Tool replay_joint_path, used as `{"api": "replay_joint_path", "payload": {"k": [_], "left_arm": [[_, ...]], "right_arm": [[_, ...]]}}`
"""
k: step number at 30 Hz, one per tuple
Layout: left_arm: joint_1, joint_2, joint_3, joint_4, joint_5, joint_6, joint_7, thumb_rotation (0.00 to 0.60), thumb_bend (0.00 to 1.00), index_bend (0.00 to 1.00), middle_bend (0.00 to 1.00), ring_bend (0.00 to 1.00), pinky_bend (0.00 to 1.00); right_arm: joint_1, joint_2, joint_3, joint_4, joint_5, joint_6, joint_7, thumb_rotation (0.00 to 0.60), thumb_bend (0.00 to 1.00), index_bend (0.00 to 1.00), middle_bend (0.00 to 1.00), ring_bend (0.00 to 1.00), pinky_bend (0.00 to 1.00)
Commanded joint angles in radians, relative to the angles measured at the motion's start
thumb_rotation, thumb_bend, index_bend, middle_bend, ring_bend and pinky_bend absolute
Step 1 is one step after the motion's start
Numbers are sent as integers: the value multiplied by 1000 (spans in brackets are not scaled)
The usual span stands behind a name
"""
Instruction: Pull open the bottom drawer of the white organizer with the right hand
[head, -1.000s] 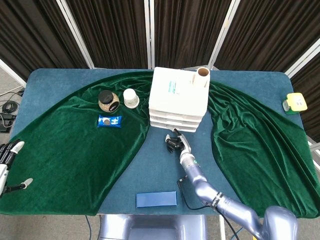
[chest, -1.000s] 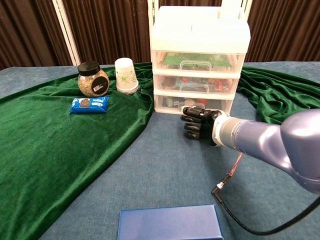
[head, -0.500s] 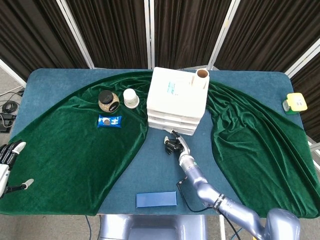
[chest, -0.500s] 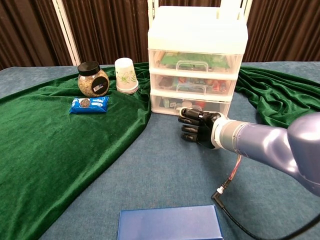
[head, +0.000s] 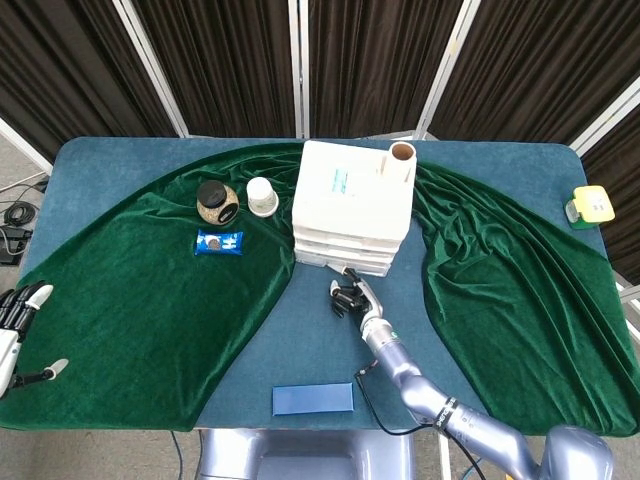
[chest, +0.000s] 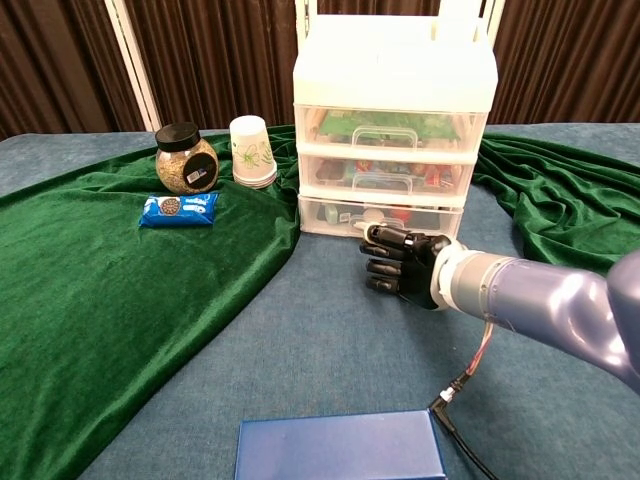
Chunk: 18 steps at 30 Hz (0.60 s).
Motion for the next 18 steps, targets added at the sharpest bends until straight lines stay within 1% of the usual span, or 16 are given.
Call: {"api": "replay_joint_path", "payload": {"k": [1, 14, 16, 18], "left_arm": [[0, 0, 0, 0, 0, -1, 1, 600, 111, 0, 0, 0, 0], [0, 0, 0, -1, -3, -1, 2, 600, 111, 0, 0, 0, 0], [0, 0, 0, -1, -3, -1, 2, 600, 111, 0, 0, 0, 0], [0, 0, 0, -1, -3, -1, 1, 600, 111, 0, 0, 0, 0]], "right_arm": [[-7, 2, -4, -1, -4, -6, 5, 600, 589, 290, 900, 959, 904], [-65, 13, -27, -47, -78, -10, 32, 600, 589, 298, 900, 959, 904], [-74, 15, -29, -57, -91, -3, 34, 600, 589, 298, 900, 959, 904], [-90, 15, -35, -79, -124, 30, 29, 600, 589, 298, 900, 959, 904]]}}
